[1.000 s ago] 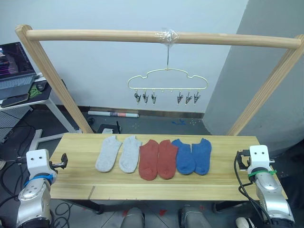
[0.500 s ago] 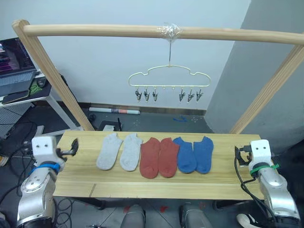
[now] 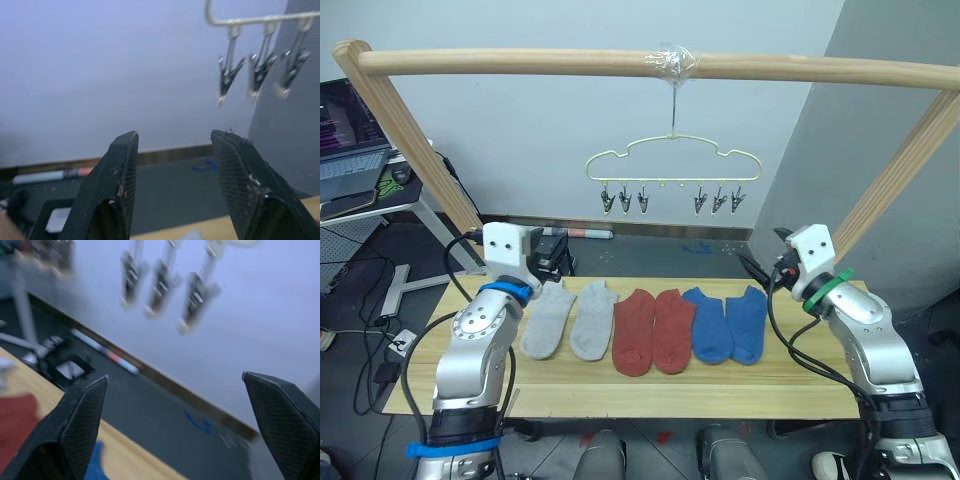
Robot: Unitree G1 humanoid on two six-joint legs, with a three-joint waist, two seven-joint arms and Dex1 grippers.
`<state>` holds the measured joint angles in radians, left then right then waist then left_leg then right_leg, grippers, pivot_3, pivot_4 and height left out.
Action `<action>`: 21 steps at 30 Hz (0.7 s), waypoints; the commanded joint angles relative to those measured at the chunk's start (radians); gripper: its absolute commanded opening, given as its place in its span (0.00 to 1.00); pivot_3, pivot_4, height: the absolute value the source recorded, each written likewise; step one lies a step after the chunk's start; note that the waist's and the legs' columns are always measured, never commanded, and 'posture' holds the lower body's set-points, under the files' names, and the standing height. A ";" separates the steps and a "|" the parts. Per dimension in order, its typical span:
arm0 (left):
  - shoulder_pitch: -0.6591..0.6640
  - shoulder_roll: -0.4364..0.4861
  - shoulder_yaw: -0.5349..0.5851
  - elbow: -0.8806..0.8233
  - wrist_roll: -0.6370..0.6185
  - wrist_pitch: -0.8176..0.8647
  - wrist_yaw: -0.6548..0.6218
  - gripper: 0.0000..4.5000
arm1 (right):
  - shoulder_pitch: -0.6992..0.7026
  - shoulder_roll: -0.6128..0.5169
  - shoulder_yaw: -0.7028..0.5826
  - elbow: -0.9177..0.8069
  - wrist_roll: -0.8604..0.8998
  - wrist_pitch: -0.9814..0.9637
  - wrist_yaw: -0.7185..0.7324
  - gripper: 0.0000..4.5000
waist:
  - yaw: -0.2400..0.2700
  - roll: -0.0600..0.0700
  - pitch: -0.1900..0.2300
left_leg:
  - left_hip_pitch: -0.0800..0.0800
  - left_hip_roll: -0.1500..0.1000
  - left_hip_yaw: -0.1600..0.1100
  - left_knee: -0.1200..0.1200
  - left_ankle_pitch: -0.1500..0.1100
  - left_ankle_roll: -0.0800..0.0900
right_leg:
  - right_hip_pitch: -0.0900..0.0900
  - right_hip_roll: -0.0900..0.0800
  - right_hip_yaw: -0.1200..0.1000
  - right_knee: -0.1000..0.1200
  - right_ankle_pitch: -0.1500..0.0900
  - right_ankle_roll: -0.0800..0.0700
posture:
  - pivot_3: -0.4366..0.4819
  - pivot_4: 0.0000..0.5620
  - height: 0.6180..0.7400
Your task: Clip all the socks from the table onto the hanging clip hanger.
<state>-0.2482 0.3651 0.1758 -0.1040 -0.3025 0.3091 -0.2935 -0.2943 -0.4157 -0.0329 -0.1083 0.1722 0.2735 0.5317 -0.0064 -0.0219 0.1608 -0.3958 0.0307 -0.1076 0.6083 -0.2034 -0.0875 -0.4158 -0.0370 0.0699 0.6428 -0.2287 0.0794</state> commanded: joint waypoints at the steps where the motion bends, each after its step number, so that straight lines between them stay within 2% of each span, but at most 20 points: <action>1: -0.050 -0.036 -0.035 0.045 0.034 -0.047 0.011 0.52 | -0.056 0.023 0.039 -0.044 0.043 0.011 0.046 1.00 | -0.001 0.000 0.000 | 0.000 0.000 0.000 0.000 0.000 0.000 | 0.000 0.000 0.000 0.000 0.000 0.000 | 0.53 0.25 1.00; 9: -0.203 -0.114 -0.060 0.247 0.083 -0.148 0.028 0.52 | -0.109 0.075 0.130 -0.066 0.049 0.037 0.073 1.00 | -0.003 0.000 0.000 | -0.001 0.000 -0.001 0.001 0.000 0.000 | 0.000 0.000 -0.001 0.000 0.000 0.000 | 0.52 0.24 1.00; 16: -0.274 -0.141 -0.071 0.370 0.105 -0.223 0.005 0.52 | -0.130 0.081 0.139 -0.075 0.054 0.050 0.074 1.00 | -0.013 0.000 0.000 | -0.001 0.000 -0.001 0.000 0.000 0.000 | 0.000 0.000 -0.001 0.000 0.000 0.000 | 0.50 0.23 1.00; 21: -0.357 -0.151 -0.067 0.521 0.119 -0.293 0.001 0.52 | -0.148 0.074 0.137 -0.084 0.048 0.053 0.071 1.00 | -0.018 0.000 0.000 | -0.001 0.000 -0.001 0.001 0.000 0.000 | 0.000 0.001 -0.001 0.000 0.001 0.001 | 0.48 0.22 1.00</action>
<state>-0.5704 0.2150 0.1043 0.4052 -0.1909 0.0596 -0.2888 -0.4148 -0.3368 0.1119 -0.1406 0.2172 0.3309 0.6020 -0.0248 -0.0223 0.1609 -0.3969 0.0305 -0.1090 0.6090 -0.2033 -0.0875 -0.4157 -0.0364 0.0690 0.6427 -0.2280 0.0806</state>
